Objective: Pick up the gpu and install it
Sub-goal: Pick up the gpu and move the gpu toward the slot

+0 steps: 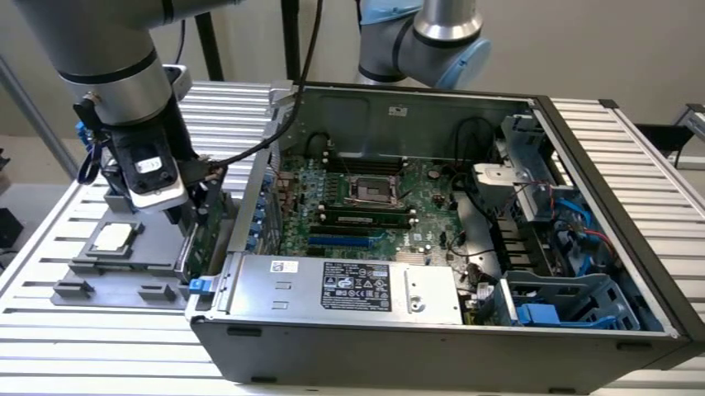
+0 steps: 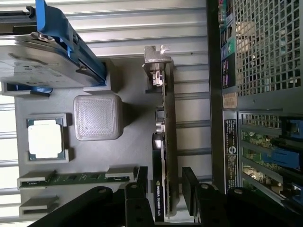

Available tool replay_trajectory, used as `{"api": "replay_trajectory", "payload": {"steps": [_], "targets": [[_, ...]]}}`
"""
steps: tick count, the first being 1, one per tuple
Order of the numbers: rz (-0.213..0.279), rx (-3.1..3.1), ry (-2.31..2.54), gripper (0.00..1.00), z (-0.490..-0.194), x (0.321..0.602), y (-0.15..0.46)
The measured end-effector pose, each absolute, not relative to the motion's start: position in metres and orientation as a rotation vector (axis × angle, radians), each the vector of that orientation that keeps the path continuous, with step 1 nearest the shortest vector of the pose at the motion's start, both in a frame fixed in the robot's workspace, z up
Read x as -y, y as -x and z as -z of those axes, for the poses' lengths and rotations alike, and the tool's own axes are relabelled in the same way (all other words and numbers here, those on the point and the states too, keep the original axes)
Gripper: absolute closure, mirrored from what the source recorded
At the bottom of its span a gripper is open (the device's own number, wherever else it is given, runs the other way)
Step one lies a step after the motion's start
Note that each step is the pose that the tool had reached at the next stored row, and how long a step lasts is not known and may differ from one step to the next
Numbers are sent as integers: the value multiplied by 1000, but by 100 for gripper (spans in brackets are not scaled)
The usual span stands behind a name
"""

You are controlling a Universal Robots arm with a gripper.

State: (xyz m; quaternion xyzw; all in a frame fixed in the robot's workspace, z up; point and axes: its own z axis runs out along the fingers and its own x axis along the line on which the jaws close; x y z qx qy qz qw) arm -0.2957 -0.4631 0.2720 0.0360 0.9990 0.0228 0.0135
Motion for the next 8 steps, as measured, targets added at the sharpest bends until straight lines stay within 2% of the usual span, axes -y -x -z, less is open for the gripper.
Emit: {"api": "replay_trajectory", "payload": {"steps": [8], "targets": [[-82, -3104, -113, 58, -261, 461, 300]]}}
